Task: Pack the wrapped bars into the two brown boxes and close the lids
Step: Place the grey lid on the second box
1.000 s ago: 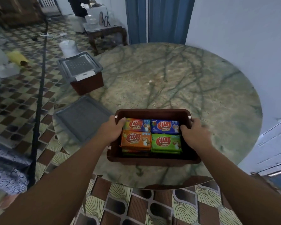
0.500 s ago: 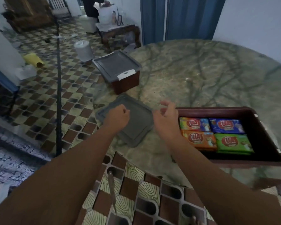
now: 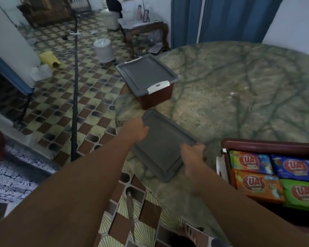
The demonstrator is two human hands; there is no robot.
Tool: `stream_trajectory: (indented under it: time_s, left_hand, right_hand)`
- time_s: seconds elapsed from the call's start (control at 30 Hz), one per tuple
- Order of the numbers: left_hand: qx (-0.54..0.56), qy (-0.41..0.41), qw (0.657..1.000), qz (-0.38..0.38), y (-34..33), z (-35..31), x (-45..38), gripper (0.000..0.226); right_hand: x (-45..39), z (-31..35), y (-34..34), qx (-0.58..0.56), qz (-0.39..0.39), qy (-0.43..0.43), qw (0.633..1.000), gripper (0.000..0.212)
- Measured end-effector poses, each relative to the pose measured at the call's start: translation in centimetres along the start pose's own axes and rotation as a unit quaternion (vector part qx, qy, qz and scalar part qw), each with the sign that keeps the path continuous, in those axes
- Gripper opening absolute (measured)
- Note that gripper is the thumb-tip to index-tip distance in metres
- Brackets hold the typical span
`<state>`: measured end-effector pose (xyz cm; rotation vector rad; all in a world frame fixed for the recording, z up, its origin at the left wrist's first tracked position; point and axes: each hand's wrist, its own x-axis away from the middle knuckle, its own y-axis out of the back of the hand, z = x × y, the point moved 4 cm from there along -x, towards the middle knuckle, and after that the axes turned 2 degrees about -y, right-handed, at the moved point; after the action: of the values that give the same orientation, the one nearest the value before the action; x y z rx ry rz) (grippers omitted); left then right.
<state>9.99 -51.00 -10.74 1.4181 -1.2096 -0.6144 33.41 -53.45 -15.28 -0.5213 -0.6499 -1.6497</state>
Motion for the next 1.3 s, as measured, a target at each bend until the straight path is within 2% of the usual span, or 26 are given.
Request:
stream_trajectory:
  time_s: [0.1, 0.17, 0.27, 0.37, 0.47, 0.53, 0.6, 0.7, 0.77, 0.9, 1.0, 1.1, 1.13, 1.23, 1.3]
  left_hand:
    - [-0.051, 0.008, 0.998, 0.024, -0.3, 0.5, -1.5, 0.054]
    - [-0.076, 0.003, 0.997, 0.031, -0.5, 0.8, -2.4, 0.063]
    - [-0.056, -0.003, 0.998, 0.041, -1.3, 1.3, -4.2, 0.075]
    - [-0.022, 0.001, 0.996, 0.082, -2.4, 2.1, -5.6, 0.095]
    - [-0.047, -0.02, 0.993, 0.104, -3.5, 2.7, -6.8, 0.113]
    - [-0.074, -0.044, 0.992, 0.094, -3.6, 2.5, -6.9, 0.114]
    - [-0.086, -0.06, 0.992, 0.077, -3.5, 2.5, -6.8, 0.114]
    - [-0.029, -0.05, 0.995, 0.087, -3.0, 3.2, -7.3, 0.134]
    - [0.026, -0.02, 0.991, 0.133, -3.0, 3.7, -7.9, 0.153]
    - [0.178, 0.054, 0.952, 0.241, -3.1, 3.8, -7.8, 0.163]
    - [0.228, 0.074, 0.929, 0.282, -3.1, 3.6, -6.5, 0.151]
    - [0.248, 0.074, 0.927, 0.272, -3.1, 3.8, -5.4, 0.159]
    - [0.26, 0.063, 0.926, 0.266, -2.8, 3.9, -4.9, 0.155]
    - [0.309, 0.025, 0.917, 0.249, -1.5, 3.3, -2.8, 0.111]
    - [0.339, -0.004, 0.912, 0.231, -0.5, 2.3, -0.9, 0.084]
  right_hand:
    - [-1.0, -0.6, -0.7, 0.005, -0.015, -0.02, 1.0, 0.067]
    - [-1.2, -0.6, -0.8, 0.02, -0.059, -0.046, 0.997, 0.067]
    - [-1.3, -0.9, -0.8, 0.043, -0.121, -0.07, 0.989, 0.072]
    - [-1.5, -1.1, -1.3, 0.104, -0.143, -0.062, 0.982, 0.081]
    - [-0.7, -0.7, -1.9, 0.133, -0.157, -0.085, 0.975, 0.08]
    - [-0.5, -0.5, -2.5, 0.127, -0.169, -0.088, 0.973, 0.078]
    - [-1.4, -0.8, -2.7, 0.057, -0.173, -0.087, 0.979, 0.082]
    - [-3.3, -1.7, -2.1, -0.014, -0.156, -0.061, 0.986, 0.09]
    - [-1.5, -0.1, -1.9, -0.026, -0.15, -0.036, 0.988, 0.077]
    - [1.2, 2.6, -1.1, -0.008, -0.147, 0.011, 0.989, 0.047]
    - [2.7, 4.9, 0.0, 0.079, -0.144, 0.067, 0.984, 0.047]
    - [4.5, 7.2, 1.4, 0.174, -0.138, 0.144, 0.964, 0.052]
    - [5.0, 7.9, 1.6, 0.204, -0.134, 0.161, 0.956, 0.055]
    - [5.8, 9.5, 3.3, 0.262, -0.122, 0.189, 0.938, 0.066]
    - [5.9, 10.4, 5.5, 0.285, -0.125, 0.214, 0.926, 0.066]
